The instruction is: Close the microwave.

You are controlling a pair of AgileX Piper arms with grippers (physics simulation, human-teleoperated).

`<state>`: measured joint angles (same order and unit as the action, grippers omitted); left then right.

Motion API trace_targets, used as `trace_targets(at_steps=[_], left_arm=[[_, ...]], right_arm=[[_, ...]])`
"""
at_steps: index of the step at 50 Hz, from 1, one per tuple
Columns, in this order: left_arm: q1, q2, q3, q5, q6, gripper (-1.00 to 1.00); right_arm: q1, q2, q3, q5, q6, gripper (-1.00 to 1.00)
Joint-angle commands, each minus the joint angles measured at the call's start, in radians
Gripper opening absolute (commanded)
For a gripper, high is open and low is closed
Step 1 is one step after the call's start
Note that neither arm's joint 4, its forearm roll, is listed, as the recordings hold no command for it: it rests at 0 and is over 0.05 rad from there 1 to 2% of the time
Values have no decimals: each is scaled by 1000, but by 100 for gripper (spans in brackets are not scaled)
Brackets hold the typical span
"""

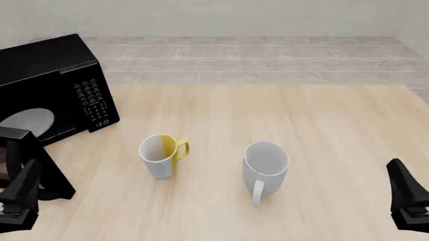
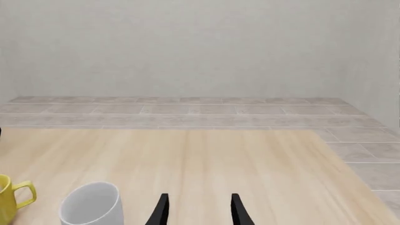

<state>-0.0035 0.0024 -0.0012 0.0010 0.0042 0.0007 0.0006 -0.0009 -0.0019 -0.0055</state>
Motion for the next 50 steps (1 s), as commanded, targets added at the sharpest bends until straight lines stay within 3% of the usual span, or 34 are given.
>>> trace_targets(at_steps=[1, 21, 24, 28, 29, 34, 37, 50], left_arm=[[-23, 6, -4, 6, 8, 100], [10, 17, -10, 8, -17, 100], [32, 94, -5, -45, -72, 100], [77, 185, -2, -117, -80, 100], [132, 212, -5, -140, -92, 100], [136, 307, -1, -211, -117, 100], [130, 317, 0, -221, -110, 100], [140, 529, -5, -382, -123, 100]], right_arm=[[1, 1, -1, -10, -25, 100], [-6, 6, 0, -16, -38, 100], [10, 9, 0, -14, 2, 100], [1, 7, 0, -15, -27, 100], [-2, 8, 0, -15, -25, 100], [1, 2, 1, -10, 3, 100], [-6, 5, 0, -17, -25, 100], [-1, 1, 1, -18, -15, 100]])
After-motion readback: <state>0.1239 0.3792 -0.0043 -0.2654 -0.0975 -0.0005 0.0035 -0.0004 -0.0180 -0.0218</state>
